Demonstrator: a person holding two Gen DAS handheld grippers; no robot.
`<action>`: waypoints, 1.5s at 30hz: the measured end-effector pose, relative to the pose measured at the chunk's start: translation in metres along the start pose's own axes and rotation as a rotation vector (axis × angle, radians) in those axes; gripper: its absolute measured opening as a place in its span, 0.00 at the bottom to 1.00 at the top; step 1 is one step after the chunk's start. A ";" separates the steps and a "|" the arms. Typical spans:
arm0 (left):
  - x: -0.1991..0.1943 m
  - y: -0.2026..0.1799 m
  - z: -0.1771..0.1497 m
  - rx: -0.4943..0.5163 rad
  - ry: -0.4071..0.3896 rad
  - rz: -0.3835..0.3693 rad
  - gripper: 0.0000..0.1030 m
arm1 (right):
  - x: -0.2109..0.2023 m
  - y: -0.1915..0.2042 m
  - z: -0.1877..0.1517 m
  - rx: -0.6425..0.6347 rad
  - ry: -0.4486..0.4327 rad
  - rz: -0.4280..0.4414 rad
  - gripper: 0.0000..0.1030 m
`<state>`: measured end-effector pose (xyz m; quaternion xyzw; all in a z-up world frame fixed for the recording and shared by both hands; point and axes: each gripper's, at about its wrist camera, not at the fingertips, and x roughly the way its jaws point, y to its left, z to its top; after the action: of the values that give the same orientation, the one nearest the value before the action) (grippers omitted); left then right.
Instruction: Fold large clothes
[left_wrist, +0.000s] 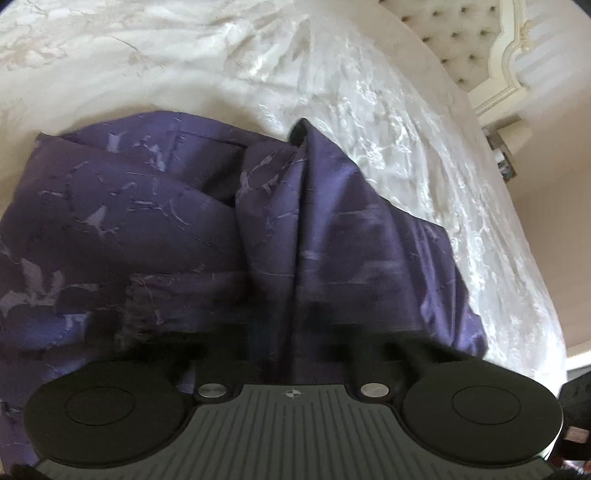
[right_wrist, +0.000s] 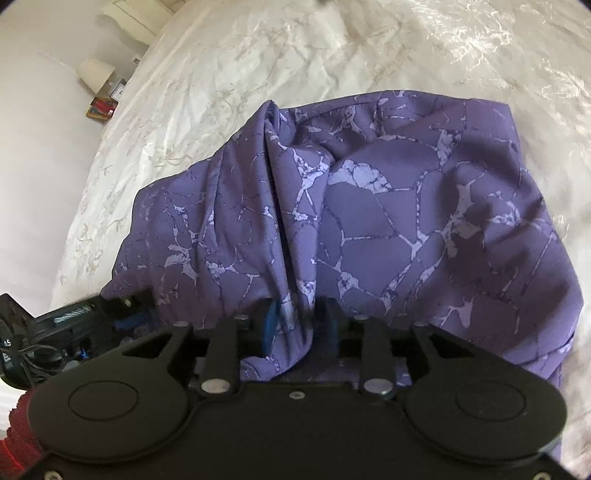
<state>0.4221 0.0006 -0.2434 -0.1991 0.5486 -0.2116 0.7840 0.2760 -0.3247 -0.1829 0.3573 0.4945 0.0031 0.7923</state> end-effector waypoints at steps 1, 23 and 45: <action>-0.004 -0.003 0.002 -0.005 -0.001 0.002 0.04 | 0.002 0.004 0.001 -0.004 0.002 0.002 0.40; -0.065 -0.020 -0.036 0.313 -0.177 0.191 0.17 | -0.034 0.044 0.009 -0.319 -0.291 -0.123 0.54; 0.014 -0.039 -0.007 0.523 -0.139 0.269 0.72 | 0.046 0.042 0.050 -0.556 -0.176 -0.238 0.79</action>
<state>0.4157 -0.0402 -0.2351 0.0698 0.4420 -0.2258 0.8653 0.3532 -0.3048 -0.1827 0.0654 0.4425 0.0146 0.8943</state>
